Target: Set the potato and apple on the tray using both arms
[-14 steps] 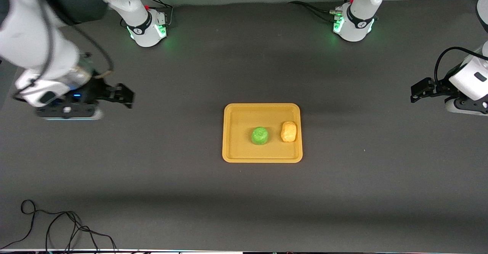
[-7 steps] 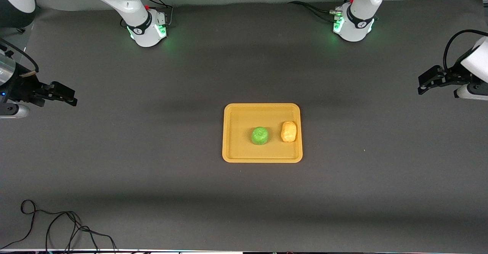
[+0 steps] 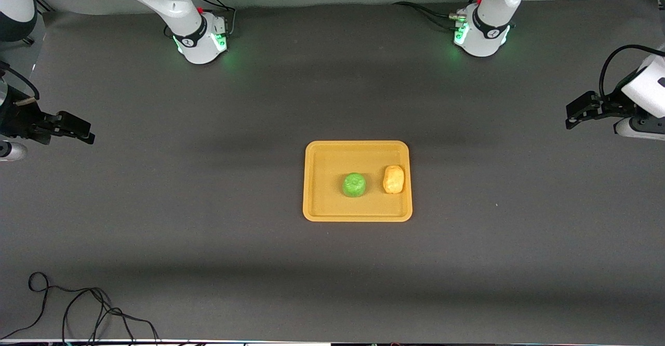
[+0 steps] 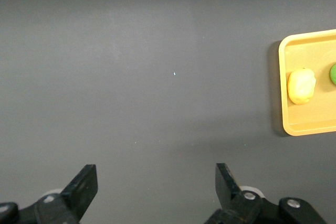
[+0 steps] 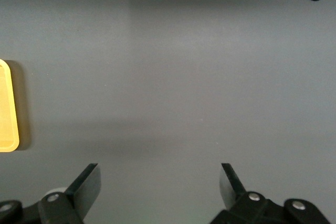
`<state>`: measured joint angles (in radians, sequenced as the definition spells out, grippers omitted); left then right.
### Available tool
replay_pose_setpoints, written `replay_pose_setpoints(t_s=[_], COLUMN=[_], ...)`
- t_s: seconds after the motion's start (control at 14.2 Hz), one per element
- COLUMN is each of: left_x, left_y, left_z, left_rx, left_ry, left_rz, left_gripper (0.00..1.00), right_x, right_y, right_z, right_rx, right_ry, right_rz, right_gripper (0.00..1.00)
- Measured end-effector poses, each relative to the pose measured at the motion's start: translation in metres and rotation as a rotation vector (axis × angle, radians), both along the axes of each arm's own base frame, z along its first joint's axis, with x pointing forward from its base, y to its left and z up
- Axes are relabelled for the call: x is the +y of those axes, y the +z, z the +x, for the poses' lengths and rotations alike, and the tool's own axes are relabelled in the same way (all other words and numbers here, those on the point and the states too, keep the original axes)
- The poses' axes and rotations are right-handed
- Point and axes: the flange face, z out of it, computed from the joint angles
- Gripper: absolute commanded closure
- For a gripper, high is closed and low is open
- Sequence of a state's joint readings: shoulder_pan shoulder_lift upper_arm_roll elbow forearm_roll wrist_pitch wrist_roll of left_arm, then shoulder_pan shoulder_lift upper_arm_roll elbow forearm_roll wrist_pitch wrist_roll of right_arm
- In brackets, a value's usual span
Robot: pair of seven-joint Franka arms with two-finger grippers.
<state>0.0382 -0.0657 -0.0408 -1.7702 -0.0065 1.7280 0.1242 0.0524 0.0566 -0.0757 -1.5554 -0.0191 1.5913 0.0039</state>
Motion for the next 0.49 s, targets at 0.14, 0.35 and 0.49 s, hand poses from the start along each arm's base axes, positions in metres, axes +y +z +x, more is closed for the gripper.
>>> replay_pose_setpoints(t_s=[0.14,0.35,0.49], left_x=[0.0,-0.0002,-0.0005], left_y=[-0.005,-0.0072,-0.0073], left_z=[-0.0005,-0.0008,-0.0008], left_rx=[0.009,0.013,0.014], left_ry=[0.0,0.0,-0.001], left_rz=[0.0,0.0,0.0], left_gripper=[0.0,0.0,0.0], right_x=[-0.0001,0.0007,0.0011], right_y=[-0.0001,-0.0023,-0.0041], right_z=[-0.0001,-0.0023,-0.0046], right_rx=[0.001,0.021,0.043], right_ry=[0.0,-0.001,-0.001], right_rz=[0.0,0.007,0.011], right_gripper=[0.0,0.0,0.0])
